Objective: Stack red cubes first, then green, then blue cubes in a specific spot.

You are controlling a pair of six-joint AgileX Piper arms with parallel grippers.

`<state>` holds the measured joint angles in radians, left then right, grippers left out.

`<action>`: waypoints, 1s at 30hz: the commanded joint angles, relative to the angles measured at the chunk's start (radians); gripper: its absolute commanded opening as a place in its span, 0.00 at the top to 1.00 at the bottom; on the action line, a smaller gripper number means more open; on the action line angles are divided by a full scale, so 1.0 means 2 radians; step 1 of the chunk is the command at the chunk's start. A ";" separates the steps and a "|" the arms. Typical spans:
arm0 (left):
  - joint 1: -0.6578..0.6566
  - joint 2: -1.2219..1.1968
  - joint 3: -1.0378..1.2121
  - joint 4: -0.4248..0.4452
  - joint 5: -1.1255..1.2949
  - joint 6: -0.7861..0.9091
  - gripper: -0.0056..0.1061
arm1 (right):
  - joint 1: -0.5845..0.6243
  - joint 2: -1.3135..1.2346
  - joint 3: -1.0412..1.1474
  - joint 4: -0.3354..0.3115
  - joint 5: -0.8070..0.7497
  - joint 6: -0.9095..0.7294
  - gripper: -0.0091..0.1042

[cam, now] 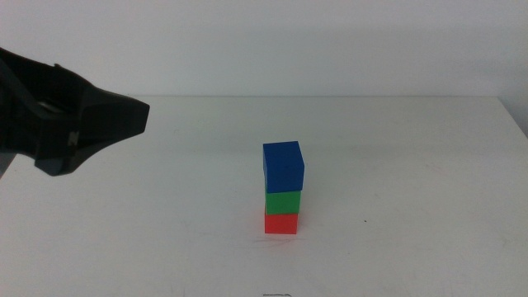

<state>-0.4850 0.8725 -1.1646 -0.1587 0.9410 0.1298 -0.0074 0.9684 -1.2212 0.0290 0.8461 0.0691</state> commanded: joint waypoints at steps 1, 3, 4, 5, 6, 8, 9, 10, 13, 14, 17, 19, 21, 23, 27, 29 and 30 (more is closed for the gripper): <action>-0.001 0.000 -0.015 -0.008 -0.035 -0.002 0.13 | -0.003 -0.006 -0.012 -0.006 -0.028 -0.008 0.15; -0.001 0.000 -0.015 -0.008 -0.035 -0.002 0.13 | -0.003 -0.006 -0.012 -0.006 -0.023 -0.008 0.15; -0.001 0.000 -0.015 -0.008 -0.035 -0.002 0.13 | -0.003 -0.006 -0.012 -0.006 -0.023 -0.008 0.15; -0.001 0.000 -0.015 -0.008 -0.035 -0.002 0.13 | -0.003 -0.006 -0.012 -0.006 -0.023 -0.008 0.15; -0.001 0.000 -0.015 -0.008 -0.035 -0.002 0.13 | -0.003 -0.006 -0.012 -0.006 -0.023 -0.008 0.15; 0.000 -0.010 -0.011 0.028 -0.039 -0.009 0.13 | -0.003 -0.006 -0.012 -0.006 -0.023 -0.008 0.15; 0.000 -0.017 -0.004 0.042 -0.048 -0.017 0.13 | -0.003 -0.006 -0.012 -0.006 -0.023 -0.008 0.15; 0.000 -0.028 0.008 0.067 -0.065 -0.035 0.13 | -0.003 -0.006 -0.012 -0.008 -0.023 -0.008 0.15; 0.000 -0.059 0.054 0.167 -0.141 -0.113 0.13 | -0.003 -0.006 -0.012 -0.008 -0.023 -0.008 0.15; 0.000 -0.071 0.074 0.199 -0.168 -0.142 0.13 | -0.003 -0.006 -0.012 -0.008 -0.023 -0.008 0.15; 0.014 -0.104 0.122 0.270 -0.218 -0.210 0.13 | -0.003 -0.006 -0.012 -0.008 -0.023 -0.008 0.15; 0.039 -0.125 0.144 0.277 -0.219 -0.228 0.13 | -0.003 -0.006 -0.012 -0.008 -0.023 -0.008 0.15; 0.076 -0.138 0.158 0.260 -0.220 -0.228 0.13 | -0.003 -0.006 -0.012 -0.008 -0.023 -0.008 0.15; 0.118 -0.148 0.170 0.225 -0.221 -0.224 0.13 | -0.003 -0.006 -0.012 -0.008 -0.023 -0.008 0.15; 0.182 -0.162 0.184 0.178 -0.224 -0.167 0.13 | -0.003 -0.006 -0.012 -0.008 -0.023 -0.008 0.15; 0.206 -0.168 0.189 0.155 -0.226 -0.132 0.13 | -0.003 -0.006 -0.012 -0.008 -0.023 -0.008 0.15; 0.215 -0.170 0.189 0.142 -0.226 -0.120 0.13 | -0.003 -0.006 -0.012 -0.008 -0.023 -0.008 0.15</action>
<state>-0.0787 0.5367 -0.7640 0.1729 0.5787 -0.1568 -0.0074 0.9684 -1.2212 0.0261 0.8619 0.0653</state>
